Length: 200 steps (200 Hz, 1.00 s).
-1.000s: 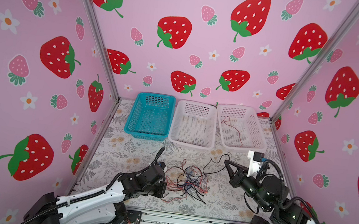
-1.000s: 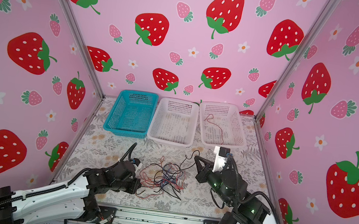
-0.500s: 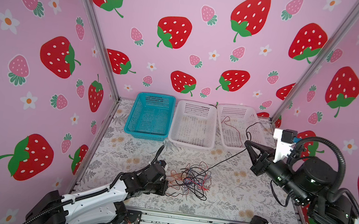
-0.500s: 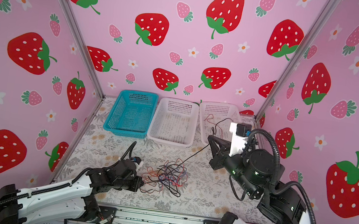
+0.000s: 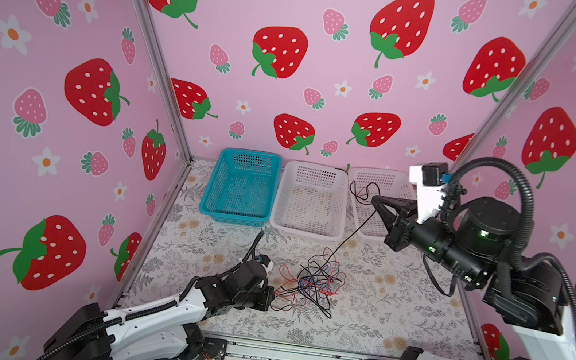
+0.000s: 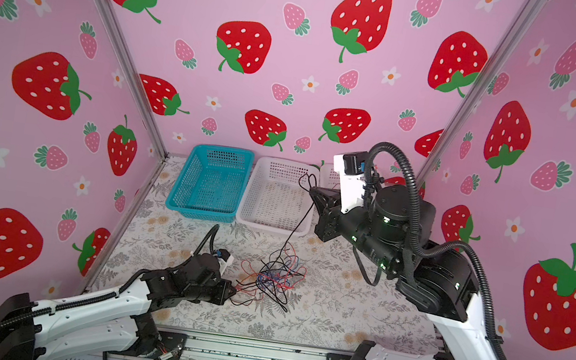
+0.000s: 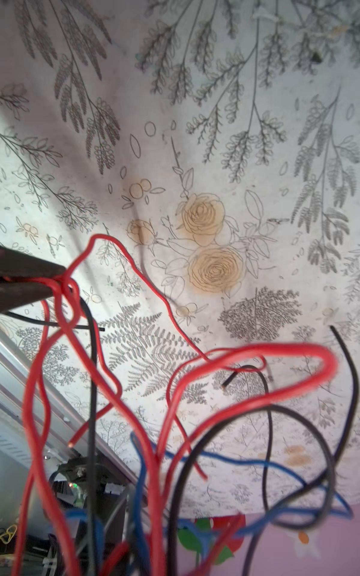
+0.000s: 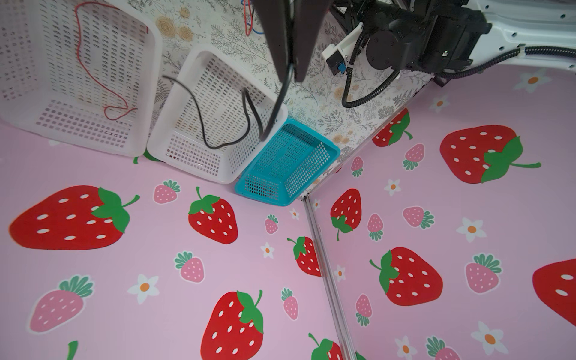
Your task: Untangle the cables
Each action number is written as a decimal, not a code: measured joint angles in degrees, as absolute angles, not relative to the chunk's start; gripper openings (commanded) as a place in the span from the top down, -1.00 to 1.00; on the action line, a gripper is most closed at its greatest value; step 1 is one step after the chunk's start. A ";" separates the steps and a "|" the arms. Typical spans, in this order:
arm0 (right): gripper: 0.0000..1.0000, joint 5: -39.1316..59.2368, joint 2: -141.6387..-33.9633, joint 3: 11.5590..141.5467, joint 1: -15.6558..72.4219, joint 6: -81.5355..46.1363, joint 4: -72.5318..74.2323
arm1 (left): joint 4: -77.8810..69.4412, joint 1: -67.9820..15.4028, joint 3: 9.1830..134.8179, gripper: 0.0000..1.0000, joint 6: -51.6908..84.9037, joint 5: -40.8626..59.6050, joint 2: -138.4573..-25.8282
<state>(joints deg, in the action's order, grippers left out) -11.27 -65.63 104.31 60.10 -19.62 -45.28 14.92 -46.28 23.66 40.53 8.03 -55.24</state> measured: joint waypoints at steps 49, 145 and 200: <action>1.00 -6.26 -63.00 87.48 60.07 -21.12 -36.01 | 20.80 -46.06 23.53 0.10 40.86 8.78 -47.70; 0.52 3.99 -61.39 56.01 60.10 -25.02 -24.91 | 22.59 -46.06 27.27 -0.10 40.99 14.02 -38.94; -0.02 3.20 -55.72 52.18 60.10 -25.04 -27.83 | 22.09 -46.06 28.25 -0.10 41.25 15.49 -39.72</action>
